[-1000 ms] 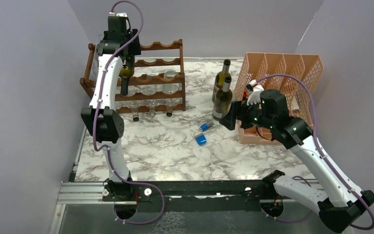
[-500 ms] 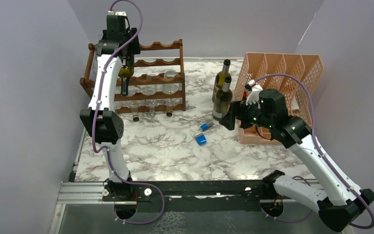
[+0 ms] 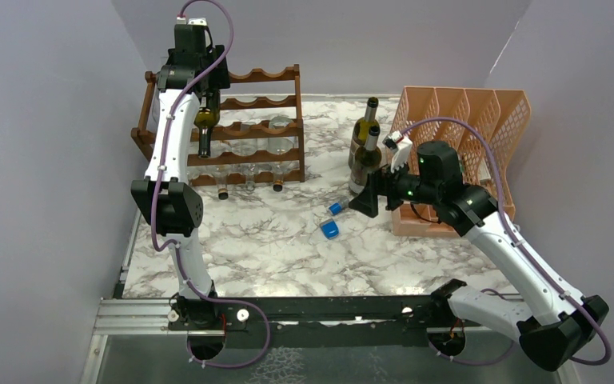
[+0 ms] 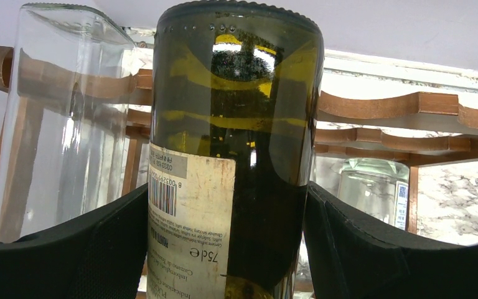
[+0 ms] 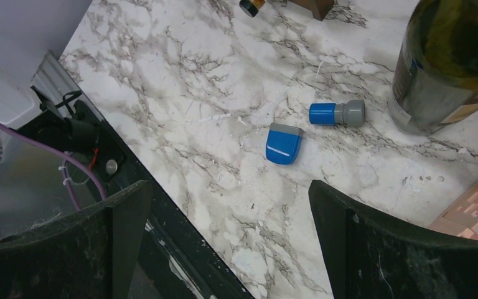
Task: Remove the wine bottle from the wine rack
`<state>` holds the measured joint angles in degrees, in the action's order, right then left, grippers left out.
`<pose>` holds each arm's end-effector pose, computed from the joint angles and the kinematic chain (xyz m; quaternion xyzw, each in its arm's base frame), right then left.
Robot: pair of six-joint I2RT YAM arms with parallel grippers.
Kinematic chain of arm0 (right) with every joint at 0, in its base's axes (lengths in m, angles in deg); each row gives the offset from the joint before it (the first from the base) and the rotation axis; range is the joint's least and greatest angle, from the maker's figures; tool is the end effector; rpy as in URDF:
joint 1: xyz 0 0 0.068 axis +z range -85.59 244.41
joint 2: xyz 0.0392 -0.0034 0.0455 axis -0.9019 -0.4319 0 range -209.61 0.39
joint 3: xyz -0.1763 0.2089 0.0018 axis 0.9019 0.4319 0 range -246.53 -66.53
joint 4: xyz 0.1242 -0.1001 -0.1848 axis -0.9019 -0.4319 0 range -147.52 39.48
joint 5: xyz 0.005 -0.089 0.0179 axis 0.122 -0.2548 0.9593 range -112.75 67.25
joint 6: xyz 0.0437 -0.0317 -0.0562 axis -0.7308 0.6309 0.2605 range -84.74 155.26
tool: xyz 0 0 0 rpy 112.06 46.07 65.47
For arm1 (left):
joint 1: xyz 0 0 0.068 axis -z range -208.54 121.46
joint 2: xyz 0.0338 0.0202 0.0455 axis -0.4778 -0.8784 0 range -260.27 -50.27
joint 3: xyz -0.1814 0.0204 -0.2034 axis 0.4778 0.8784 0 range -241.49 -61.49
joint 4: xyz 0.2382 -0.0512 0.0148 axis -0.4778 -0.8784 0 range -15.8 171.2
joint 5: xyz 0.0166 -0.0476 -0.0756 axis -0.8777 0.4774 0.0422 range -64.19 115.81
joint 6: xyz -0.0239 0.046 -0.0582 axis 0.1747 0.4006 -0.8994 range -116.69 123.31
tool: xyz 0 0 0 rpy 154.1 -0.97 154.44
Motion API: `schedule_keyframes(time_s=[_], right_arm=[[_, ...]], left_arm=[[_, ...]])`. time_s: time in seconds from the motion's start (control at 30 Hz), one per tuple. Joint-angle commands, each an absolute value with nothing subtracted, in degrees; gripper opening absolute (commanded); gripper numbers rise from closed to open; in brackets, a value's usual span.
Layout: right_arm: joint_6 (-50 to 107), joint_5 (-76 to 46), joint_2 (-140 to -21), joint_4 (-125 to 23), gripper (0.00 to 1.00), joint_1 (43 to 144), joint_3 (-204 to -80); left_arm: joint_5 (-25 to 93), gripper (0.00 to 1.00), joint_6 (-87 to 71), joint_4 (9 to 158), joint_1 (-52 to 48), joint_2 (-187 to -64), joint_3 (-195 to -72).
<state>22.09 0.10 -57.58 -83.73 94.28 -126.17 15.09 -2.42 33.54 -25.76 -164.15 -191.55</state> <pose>0.1776 0.1317 0.3334 -0.2199 0.8323 0.3363 0.3818 0.4468 -0.0092 0.4033 -0.0680 0.8671 0.0451 0.4914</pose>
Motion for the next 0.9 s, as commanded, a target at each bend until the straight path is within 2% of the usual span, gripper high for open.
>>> schedule_keyframes(time_s=[0.0, 0.57, 0.87], right_arm=[[23.5, 4.1, -57.2, -80.1, 1.00, 93.9, -127.2], [25.2, 1.7, -57.0, -81.2, 1.00, 93.9, -127.4], [25.5, 1.3, -57.0, -81.2, 1.00, 93.9, -127.0]], left_arm=[[14.4, 0.00, -3.9, 36.1, -25.5, -159.4, -193.4], [13.4, 0.00, -4.4, 38.4, -25.5, -153.1, -189.0], [13.5, 0.00, -4.5, 43.7, -25.5, -150.1, -182.6]])
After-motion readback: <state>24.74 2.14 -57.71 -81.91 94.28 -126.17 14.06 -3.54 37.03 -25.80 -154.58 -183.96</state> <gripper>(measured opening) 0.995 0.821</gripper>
